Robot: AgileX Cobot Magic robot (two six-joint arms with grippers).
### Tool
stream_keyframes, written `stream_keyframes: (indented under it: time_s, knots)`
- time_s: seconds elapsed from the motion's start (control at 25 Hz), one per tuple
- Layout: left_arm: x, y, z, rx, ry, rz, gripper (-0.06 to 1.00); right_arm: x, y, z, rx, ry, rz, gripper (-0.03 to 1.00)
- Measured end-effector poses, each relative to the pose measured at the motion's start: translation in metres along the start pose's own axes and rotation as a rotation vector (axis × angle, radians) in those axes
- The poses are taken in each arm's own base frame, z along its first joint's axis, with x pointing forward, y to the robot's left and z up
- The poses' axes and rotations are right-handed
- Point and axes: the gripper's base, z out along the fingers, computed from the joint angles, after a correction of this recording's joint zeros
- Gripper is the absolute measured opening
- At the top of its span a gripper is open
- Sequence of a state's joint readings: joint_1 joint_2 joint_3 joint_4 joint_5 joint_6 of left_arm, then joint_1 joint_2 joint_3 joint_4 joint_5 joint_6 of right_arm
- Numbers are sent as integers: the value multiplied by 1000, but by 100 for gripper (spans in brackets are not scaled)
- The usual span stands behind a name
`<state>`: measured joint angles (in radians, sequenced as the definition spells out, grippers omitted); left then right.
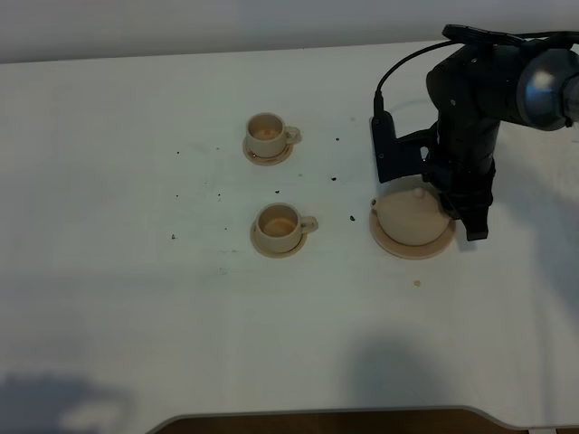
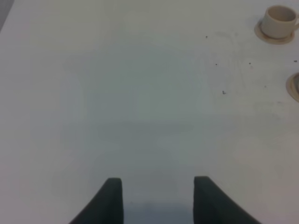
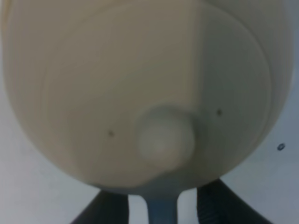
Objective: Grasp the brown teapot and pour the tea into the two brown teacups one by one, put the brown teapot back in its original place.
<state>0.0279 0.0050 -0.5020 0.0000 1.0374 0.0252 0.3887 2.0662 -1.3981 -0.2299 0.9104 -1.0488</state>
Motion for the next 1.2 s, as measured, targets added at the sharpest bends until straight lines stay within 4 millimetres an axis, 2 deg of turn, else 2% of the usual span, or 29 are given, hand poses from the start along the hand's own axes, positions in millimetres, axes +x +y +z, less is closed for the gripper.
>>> stream_keyframes:
  time_s: [0.6,0.76,0.92,1.2]
  knots:
    - [0,0,0,0,0,0,37,-6,2,-2,20,33,-55,36]
    - [0,0,0,0,0,1,37,-6,2,-2,22,36,-60,28]
    - [0,0,0,0,0,1,37,-6,2,-2,23,38,-62,13]
    - [0,0,0,0,0,1,37,-7,2,-2,19,41,-67,12]
